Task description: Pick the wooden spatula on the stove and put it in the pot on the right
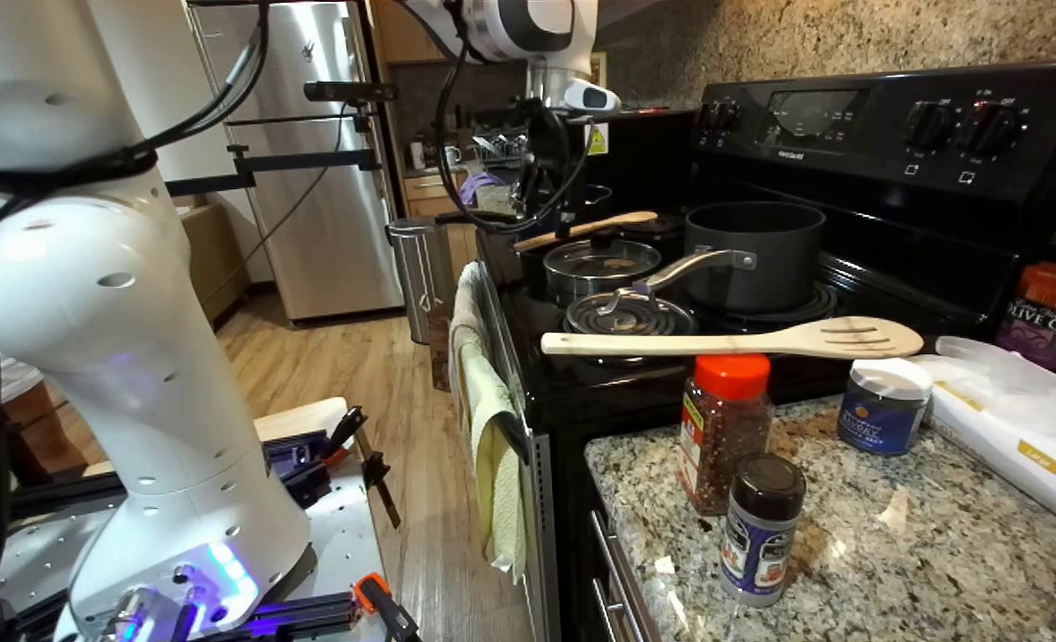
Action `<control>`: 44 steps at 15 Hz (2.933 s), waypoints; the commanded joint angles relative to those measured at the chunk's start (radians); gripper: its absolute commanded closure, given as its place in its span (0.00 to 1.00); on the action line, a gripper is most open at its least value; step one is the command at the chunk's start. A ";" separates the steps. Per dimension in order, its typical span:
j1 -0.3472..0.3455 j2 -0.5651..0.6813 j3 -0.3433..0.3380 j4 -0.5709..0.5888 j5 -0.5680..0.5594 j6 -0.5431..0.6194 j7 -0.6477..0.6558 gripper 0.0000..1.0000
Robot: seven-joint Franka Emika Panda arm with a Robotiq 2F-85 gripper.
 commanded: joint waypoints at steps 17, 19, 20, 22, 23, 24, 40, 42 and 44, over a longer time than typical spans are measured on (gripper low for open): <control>0.072 0.092 -0.005 0.047 0.010 0.037 0.090 0.93; 0.069 0.084 -0.007 0.045 0.017 0.036 0.085 0.92; 0.067 0.066 -0.010 0.040 0.017 0.038 0.087 0.92; 0.062 0.034 -0.017 0.035 0.017 0.033 0.089 0.92; 0.059 0.018 -0.021 0.035 0.016 0.029 0.088 0.92; 0.056 -0.001 -0.026 0.039 0.012 0.018 0.088 0.92; -0.058 -0.051 -0.147 0.134 0.019 -0.134 0.055 0.73; -0.056 -0.051 -0.145 0.134 0.020 -0.134 0.055 0.92; -0.056 -0.023 -0.148 0.160 0.057 -0.155 0.021 0.92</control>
